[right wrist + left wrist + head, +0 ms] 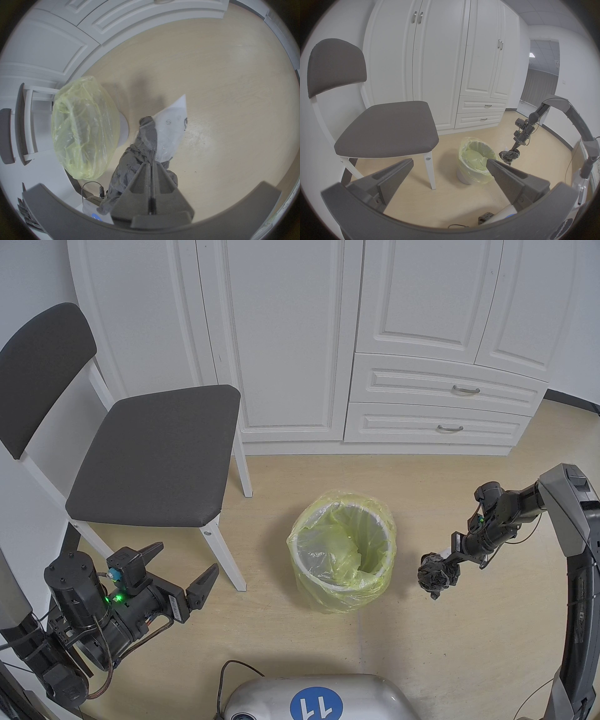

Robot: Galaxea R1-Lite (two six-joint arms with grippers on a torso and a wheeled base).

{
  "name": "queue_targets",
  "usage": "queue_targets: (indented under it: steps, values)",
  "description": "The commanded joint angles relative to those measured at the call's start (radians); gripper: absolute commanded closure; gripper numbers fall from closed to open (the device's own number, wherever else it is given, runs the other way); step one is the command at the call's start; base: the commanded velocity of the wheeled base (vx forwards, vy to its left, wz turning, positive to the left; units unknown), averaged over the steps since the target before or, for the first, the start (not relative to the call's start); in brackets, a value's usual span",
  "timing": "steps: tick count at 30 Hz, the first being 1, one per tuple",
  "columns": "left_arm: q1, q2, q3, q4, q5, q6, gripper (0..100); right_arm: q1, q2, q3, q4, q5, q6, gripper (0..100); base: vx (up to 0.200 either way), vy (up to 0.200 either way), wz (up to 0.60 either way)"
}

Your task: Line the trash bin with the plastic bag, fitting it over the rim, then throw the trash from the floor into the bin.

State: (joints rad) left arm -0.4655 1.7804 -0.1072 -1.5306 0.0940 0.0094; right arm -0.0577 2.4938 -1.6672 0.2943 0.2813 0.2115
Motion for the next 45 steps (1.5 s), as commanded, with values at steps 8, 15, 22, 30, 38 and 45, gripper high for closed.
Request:
queue_targets:
  steps: [8, 15, 22, 30, 38, 45]
  values:
    - [0.001, -0.009, -0.003, 0.0, 0.001, 0.001, 0, -0.008, -0.176, 0.075, 0.0, 0.036, -0.007, 100, 0.0, 0.0, 0.0]
    - [0.001, -0.009, -0.003, 0.0, 0.001, 0.0, 0, -0.002, -0.305, 0.147, -0.027, 0.082, -0.003, 100, 0.0, 0.0, 0.0]
    - [0.001, -0.01, -0.003, 0.0, 0.004, 0.0, 0, 0.056, -0.4, 0.201, -0.024, 0.082, 0.006, 100, 0.0, 0.0, 0.0]
    - [0.001, -0.038, 0.0, 0.0, 0.003, 0.001, 0, 0.173, -0.512, 0.276, -0.035, 0.079, 0.06, 100, 0.0, 0.0, 0.0]
    - [0.002, -0.07, 0.003, 0.001, 0.001, 0.001, 0, 0.328, -0.538, 0.322, -0.079, 0.055, 0.149, 100, 0.0, 0.0, 0.0]
    - [0.002, -0.061, 0.0, 0.001, 0.001, 0.003, 0, 0.456, -0.388, 0.339, -0.408, 0.007, 0.391, 100, 0.0, 0.0, 0.0]
